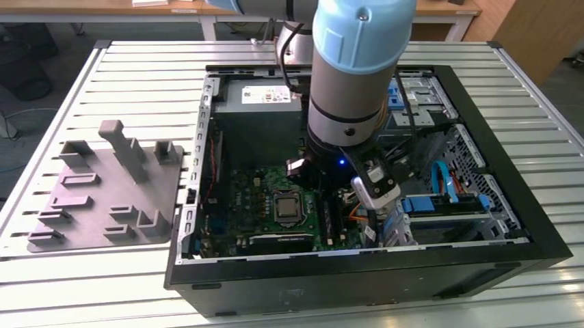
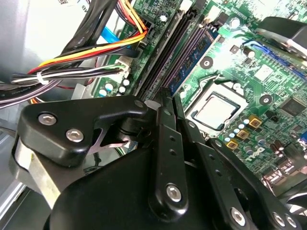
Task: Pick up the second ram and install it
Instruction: 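Insert the second ram into the second slot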
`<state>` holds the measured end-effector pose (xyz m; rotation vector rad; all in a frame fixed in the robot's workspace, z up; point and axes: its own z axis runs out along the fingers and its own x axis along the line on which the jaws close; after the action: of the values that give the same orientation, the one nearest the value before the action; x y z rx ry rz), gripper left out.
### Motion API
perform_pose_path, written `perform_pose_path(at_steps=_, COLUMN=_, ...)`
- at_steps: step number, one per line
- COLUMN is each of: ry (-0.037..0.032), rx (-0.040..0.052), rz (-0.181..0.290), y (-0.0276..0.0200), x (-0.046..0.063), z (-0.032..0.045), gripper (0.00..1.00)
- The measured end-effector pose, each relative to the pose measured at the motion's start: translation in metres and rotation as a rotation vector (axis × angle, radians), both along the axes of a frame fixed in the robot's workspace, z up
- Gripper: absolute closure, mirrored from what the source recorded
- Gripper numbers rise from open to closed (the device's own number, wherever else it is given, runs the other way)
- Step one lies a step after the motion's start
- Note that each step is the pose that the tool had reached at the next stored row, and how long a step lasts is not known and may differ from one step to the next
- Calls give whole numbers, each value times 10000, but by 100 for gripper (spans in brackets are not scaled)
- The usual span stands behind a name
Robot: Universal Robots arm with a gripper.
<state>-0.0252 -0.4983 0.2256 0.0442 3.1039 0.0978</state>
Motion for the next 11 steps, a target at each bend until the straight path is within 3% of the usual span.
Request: perform_pose_path(at_steps=11, ry=0, rx=-1, rz=17, y=15, x=0, z=-42, gripper=86)
